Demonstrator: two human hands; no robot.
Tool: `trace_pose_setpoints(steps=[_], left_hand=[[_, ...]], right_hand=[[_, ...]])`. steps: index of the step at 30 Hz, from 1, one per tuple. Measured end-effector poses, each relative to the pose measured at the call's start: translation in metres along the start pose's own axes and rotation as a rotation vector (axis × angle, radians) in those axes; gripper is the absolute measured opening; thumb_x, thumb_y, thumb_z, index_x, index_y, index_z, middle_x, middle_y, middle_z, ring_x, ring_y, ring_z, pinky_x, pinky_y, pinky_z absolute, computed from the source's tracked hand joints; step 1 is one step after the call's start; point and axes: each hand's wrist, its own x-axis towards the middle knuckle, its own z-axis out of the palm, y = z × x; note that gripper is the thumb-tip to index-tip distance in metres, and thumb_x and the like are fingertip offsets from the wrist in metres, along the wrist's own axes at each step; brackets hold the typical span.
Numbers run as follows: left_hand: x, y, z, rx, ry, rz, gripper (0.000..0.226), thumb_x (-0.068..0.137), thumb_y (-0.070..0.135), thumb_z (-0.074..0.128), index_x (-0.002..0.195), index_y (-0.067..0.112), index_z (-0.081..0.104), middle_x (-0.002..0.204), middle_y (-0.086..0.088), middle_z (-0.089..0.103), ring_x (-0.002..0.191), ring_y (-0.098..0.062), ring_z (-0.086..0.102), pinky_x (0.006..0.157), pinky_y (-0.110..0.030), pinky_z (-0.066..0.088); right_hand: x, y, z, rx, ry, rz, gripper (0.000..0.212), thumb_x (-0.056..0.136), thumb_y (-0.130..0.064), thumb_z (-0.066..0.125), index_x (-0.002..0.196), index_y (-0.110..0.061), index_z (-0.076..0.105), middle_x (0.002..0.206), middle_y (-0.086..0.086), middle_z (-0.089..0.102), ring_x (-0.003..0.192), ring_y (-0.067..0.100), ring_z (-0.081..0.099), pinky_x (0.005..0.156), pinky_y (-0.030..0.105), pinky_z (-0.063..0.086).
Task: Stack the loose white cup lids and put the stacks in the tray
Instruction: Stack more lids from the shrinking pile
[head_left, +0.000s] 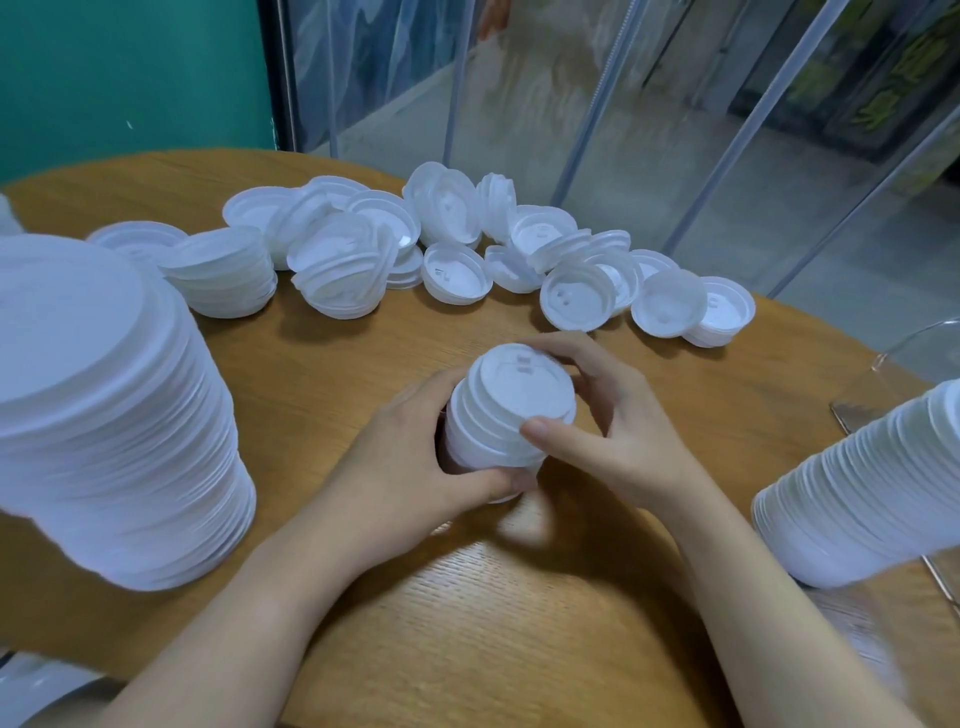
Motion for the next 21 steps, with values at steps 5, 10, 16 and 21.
trace_pose_setpoints(steps=[5, 10, 16, 21], left_hand=[[0.001, -0.001, 0.0, 0.004, -0.007, -0.015, 0.079, 0.064, 0.053, 0.093, 0.133, 0.05, 0.055, 0.123, 0.027, 0.064, 0.119, 0.003, 0.057, 0.103, -0.032, 0.048], [0.0, -0.001, -0.001, 0.009, -0.016, -0.024, 0.077, 0.064, 0.056, 0.092, 0.132, 0.051, 0.055, 0.123, 0.028, 0.064, 0.119, 0.003, 0.057, 0.103, -0.034, 0.049], [0.001, -0.001, -0.001, 0.024, -0.013, -0.018, 0.078, 0.062, 0.057, 0.093, 0.131, 0.052, 0.056, 0.124, 0.03, 0.064, 0.12, 0.005, 0.056, 0.104, -0.032, 0.047], [0.001, -0.005, -0.003, 0.039, -0.014, -0.021, 0.08, 0.059, 0.062, 0.092, 0.13, 0.055, 0.054, 0.126, 0.033, 0.061, 0.123, 0.005, 0.053, 0.106, -0.03, 0.045]], right_hand=[[0.0, 0.0, -0.003, -0.031, -0.1, 0.031, 0.062, 0.078, -0.048, 0.075, 0.132, -0.023, 0.061, 0.13, -0.006, 0.063, 0.128, 0.024, 0.058, 0.106, 0.051, 0.047], [0.0, -0.001, 0.0, -0.053, -0.169, 0.042, 0.063, 0.074, -0.051, 0.076, 0.131, -0.027, 0.06, 0.132, -0.011, 0.062, 0.13, 0.018, 0.056, 0.106, 0.047, 0.048], [0.003, 0.008, -0.001, 0.151, -0.088, 0.064, 0.061, 0.081, -0.052, 0.069, 0.132, -0.02, 0.061, 0.131, -0.002, 0.065, 0.125, 0.017, 0.06, 0.101, 0.031, 0.051], [0.016, 0.056, -0.017, -0.182, 0.386, 0.033, 0.02, 0.097, -0.032, 0.065, 0.112, -0.019, 0.07, 0.118, 0.002, 0.065, 0.113, 0.016, 0.061, 0.088, 0.02, 0.048]])
